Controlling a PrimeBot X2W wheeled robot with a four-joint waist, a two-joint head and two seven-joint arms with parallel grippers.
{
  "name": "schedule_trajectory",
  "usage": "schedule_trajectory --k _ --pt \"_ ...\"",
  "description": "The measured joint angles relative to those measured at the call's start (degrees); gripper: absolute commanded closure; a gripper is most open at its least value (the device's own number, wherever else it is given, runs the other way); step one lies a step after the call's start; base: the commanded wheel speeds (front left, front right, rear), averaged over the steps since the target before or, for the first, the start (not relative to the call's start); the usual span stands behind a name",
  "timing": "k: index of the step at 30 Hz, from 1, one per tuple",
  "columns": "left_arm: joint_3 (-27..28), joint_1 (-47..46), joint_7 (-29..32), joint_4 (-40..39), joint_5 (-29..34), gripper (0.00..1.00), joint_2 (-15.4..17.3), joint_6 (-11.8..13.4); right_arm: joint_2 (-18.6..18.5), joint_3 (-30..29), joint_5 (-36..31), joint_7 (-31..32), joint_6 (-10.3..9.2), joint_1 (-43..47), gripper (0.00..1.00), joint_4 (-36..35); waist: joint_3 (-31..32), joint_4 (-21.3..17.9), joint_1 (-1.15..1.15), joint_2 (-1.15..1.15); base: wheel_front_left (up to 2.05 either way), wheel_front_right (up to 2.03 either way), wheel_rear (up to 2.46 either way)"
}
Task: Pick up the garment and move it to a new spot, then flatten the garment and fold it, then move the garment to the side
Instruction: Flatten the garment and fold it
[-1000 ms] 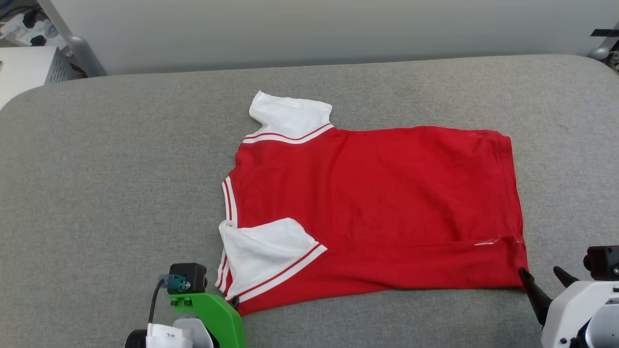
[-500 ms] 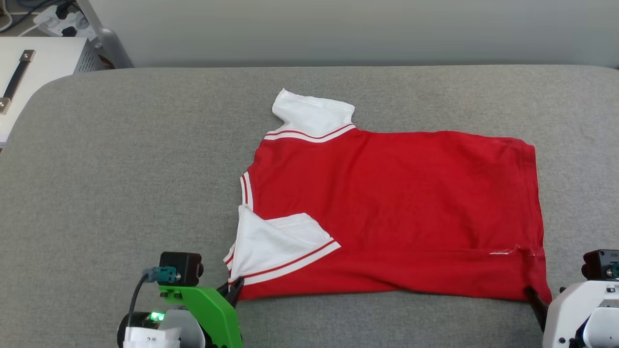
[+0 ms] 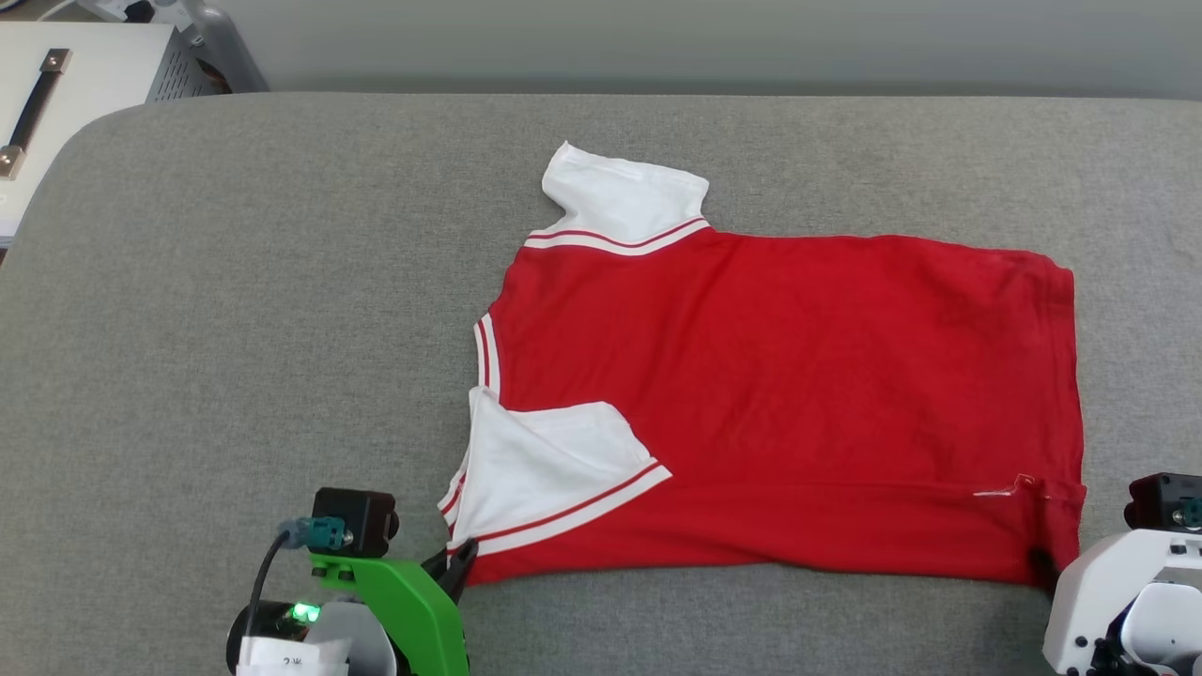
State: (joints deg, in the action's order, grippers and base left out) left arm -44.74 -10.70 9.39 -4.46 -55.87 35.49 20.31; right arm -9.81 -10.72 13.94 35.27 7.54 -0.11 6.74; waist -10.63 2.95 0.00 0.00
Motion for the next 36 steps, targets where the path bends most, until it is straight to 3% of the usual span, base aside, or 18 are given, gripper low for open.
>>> schedule_trajectory --k 10,22,29,36 --pt "-1.2 0.11 0.67 2.5 -0.02 1.0 0.75 -1.27 -2.05 1.45 2.38 -0.65 0.05 -0.62 1.0 0.92 2.53 -0.19 0.0 0.0 0.0 0.0 0.0" --pt "-2.76 4.54 1.85 2.56 -1.69 1.0 1.53 -1.92 -6.22 1.22 4.7 7.39 0.05 5.59 1.0 -4.95 7.52 -0.03 0.0 0.0 0.0 0.0 0.0" --pt "-4.14 4.7 2.01 5.93 -1.94 1.0 -0.29 -3.23 -5.71 -0.19 5.17 9.1 0.05 7.26 1.0 -5.3 6.76 0.16 0.0 0.0 0.0 0.0 0.0" --pt "-4.88 4.15 1.77 10.07 -1.93 1.0 -2.33 -4.79 -5.16 -0.03 4.88 6.93 0.05 6.91 1.0 -2.33 5.37 0.25 0.0 0.0 0.0 0.0 0.0"
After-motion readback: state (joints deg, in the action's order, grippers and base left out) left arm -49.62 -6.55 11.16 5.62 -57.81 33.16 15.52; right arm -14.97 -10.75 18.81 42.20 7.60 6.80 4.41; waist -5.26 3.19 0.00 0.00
